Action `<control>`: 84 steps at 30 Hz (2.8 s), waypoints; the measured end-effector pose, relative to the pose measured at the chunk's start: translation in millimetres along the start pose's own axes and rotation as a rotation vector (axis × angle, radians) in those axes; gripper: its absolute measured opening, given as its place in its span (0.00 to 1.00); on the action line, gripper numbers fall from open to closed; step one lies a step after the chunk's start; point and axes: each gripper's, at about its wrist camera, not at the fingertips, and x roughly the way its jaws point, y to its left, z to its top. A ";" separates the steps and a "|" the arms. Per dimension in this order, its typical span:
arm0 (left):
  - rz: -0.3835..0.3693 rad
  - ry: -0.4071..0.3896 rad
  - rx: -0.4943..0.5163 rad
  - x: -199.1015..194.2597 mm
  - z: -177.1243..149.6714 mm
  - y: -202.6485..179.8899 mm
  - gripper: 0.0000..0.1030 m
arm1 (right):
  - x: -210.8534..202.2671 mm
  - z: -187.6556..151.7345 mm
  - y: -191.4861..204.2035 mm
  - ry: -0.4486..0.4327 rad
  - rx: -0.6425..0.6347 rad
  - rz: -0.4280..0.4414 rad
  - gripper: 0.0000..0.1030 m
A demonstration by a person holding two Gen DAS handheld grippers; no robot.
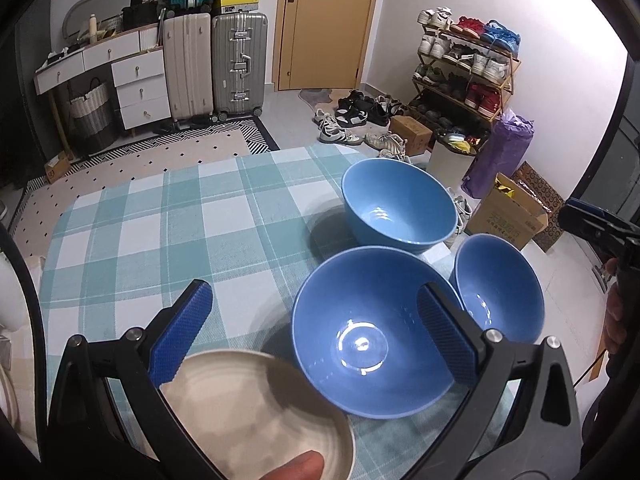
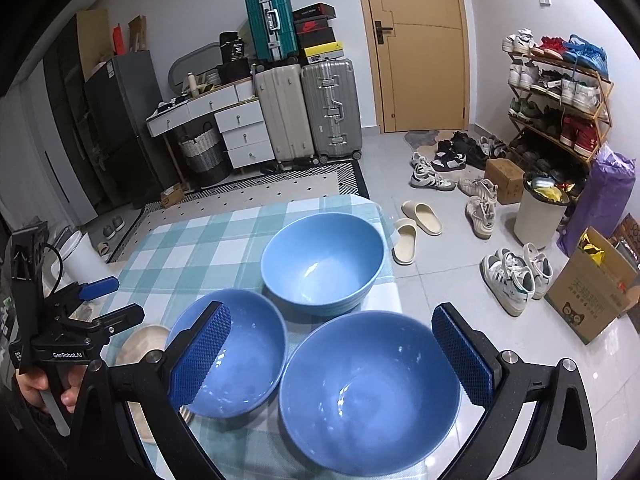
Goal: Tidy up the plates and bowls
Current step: 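Move both tools toward the light-blue bowls, then close the left tool on a blue bowl rim while the right tool grips another blue bowl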
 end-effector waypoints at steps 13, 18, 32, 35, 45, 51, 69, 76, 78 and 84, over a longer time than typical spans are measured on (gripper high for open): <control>-0.009 0.059 -0.043 61.0 29.5 -2.5 0.99 | 39.7 13.7 -14.3 0.046 -0.012 -0.005 0.99; 0.005 0.083 -0.040 85.2 36.8 -7.0 0.99 | 53.4 19.1 -21.7 0.056 -0.004 -0.008 0.99; -0.001 0.141 -0.033 144.5 54.4 -13.2 0.95 | 103.9 31.9 -45.8 0.111 0.018 0.010 0.99; -0.017 0.155 -0.045 155.9 56.9 -12.1 0.92 | 115.6 32.4 -52.1 0.127 0.029 0.001 0.99; -0.031 0.191 -0.074 190.7 65.7 -9.0 0.81 | 140.1 30.6 -65.4 0.170 0.038 0.005 0.89; -0.030 0.211 -0.072 207.9 65.5 -13.9 0.72 | 159.8 31.4 -71.4 0.208 0.047 0.017 0.79; -0.053 0.244 -0.083 235.7 65.4 -23.2 0.44 | 202.1 28.3 -68.4 0.267 0.039 0.036 0.38; -0.085 0.241 -0.076 235.6 64.9 -28.1 0.26 | 206.5 26.7 -66.2 0.267 0.033 0.052 0.23; -0.096 0.239 -0.072 234.9 65.4 -30.8 0.20 | 206.8 26.8 -66.3 0.267 0.031 0.052 0.22; -0.083 0.232 -0.054 232.3 66.0 -36.8 0.15 | 205.9 26.9 -64.1 0.258 0.012 0.050 0.17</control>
